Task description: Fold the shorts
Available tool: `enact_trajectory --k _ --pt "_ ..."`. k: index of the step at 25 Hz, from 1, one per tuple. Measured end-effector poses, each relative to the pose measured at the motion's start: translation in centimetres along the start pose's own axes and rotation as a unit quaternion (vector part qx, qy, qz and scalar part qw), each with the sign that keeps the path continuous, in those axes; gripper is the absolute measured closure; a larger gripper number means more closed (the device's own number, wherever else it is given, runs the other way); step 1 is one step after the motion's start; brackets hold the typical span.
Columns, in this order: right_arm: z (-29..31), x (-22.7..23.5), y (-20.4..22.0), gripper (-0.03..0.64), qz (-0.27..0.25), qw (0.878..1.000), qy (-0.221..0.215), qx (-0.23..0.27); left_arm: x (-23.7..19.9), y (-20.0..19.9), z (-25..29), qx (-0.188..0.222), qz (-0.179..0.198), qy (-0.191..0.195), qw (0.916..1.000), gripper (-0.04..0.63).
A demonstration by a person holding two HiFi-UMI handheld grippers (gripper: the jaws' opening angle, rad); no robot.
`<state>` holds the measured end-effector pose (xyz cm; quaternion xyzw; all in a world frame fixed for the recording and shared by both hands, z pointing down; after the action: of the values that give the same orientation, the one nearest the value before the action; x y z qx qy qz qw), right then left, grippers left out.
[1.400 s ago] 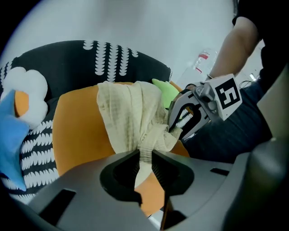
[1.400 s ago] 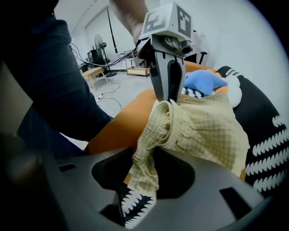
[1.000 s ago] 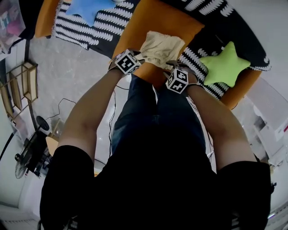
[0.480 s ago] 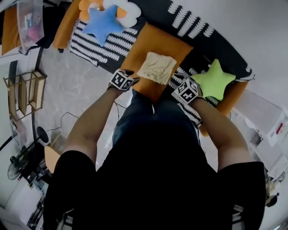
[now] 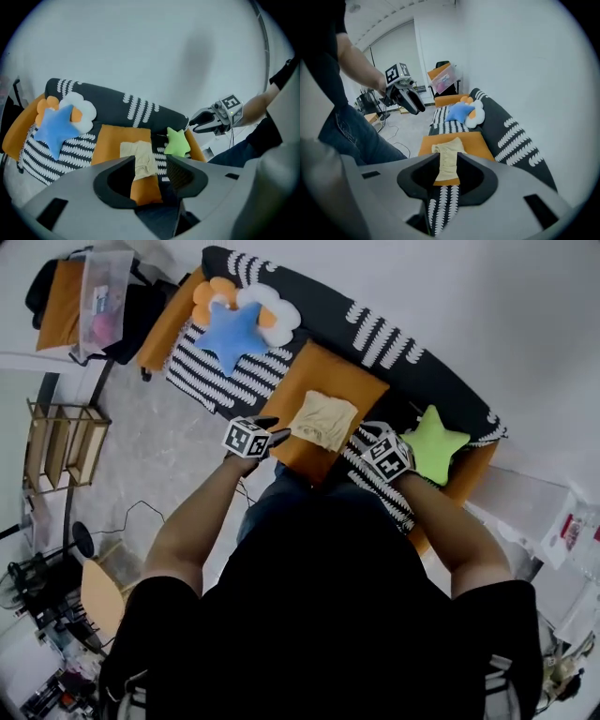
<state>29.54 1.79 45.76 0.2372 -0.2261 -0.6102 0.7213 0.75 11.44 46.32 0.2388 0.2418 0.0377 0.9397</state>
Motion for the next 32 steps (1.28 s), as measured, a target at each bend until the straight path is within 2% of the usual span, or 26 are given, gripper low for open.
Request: enact_trajectory --k 8,13,19,29,32 --pt "-5.2 0.8 -3.3 0.521 0.031 0.997 0.024 0.065 3.1 -1.0 -5.6 0.085 -0.006 -0.017 0.9962 0.384" --pt "-7.5 1.7 -4.5 0.575 0.089 0.990 0.040 0.101 5.1 -2.1 -8.6 0.136 -0.009 -0.014 0.9906 0.399" --pt "-9.2 2.7 -6.1 0.583 0.108 0.984 0.059 0.129 7.2 -4.9 -11.0 0.190 0.010 -0.005 0.9817 0.416" --pt "-11.3 4.8 -9.6 0.592 0.123 0.972 0.089 0.181 7.9 -7.8 -13.0 0.232 0.026 -0.025 0.9721 0.437" --pt "-11.8 5.2 -10.6 0.595 0.122 0.969 0.094 0.191 7.7 -8.4 -13.7 0.252 0.024 -0.030 0.9669 0.453"
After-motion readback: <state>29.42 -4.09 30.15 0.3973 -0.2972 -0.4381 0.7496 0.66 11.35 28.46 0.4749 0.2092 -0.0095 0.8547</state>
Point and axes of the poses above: the fingertips, and each gripper's own axes: z forward along the fingers, x to its right, y out of its underside, the point moved 9 cm from there along -z, backward along the fingers, and after that the axes turned 5 degrees about -z, right-handed, at the moved point
